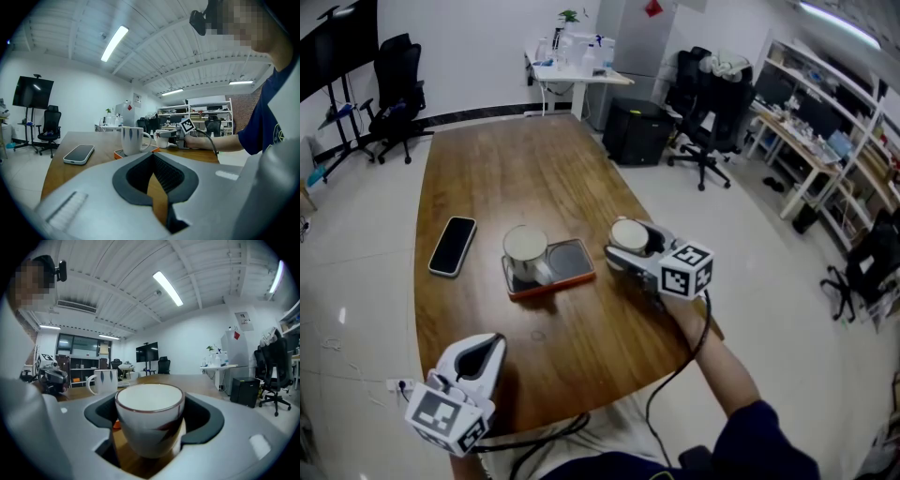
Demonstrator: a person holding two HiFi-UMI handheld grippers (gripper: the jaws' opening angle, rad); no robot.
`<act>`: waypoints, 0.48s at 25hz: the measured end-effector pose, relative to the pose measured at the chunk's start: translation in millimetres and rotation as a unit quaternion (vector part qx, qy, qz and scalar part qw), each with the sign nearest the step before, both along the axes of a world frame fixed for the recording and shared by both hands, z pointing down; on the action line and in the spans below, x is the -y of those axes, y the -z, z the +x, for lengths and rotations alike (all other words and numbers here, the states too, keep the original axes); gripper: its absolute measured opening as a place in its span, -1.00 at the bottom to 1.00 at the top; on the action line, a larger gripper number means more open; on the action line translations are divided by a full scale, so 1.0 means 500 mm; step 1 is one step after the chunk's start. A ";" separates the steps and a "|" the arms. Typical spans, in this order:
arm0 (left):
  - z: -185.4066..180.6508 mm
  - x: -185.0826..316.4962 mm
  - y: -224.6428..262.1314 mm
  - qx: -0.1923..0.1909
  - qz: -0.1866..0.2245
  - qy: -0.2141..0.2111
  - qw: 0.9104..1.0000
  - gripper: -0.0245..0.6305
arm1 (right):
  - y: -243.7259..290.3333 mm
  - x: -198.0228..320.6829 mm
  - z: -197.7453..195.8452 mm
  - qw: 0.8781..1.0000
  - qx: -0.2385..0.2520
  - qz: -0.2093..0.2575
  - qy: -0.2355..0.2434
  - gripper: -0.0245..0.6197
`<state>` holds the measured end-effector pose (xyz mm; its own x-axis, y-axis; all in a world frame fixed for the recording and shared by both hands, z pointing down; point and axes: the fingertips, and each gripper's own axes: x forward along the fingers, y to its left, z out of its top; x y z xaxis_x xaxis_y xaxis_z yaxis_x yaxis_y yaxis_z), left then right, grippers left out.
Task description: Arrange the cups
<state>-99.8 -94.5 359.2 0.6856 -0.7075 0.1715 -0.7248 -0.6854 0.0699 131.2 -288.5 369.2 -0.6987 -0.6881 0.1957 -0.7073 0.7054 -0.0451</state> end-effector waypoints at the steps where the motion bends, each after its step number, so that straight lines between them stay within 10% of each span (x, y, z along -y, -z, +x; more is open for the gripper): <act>1: 0.000 0.000 0.000 0.000 0.000 0.000 1.000 -0.92 | 0.001 -0.001 0.004 1.000 0.000 0.001 -0.007 0.29; 12: -0.001 0.005 0.007 0.005 0.002 0.012 1.000 -0.92 | 0.044 -0.039 -0.007 0.998 0.031 0.057 0.004 0.29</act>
<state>-100.1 -97.2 355.8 0.6664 -0.7248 0.1747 -0.7420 -0.6677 0.0602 127.9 -268.9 347.3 -0.7125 -0.6978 0.0735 -0.7001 0.7140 -0.0079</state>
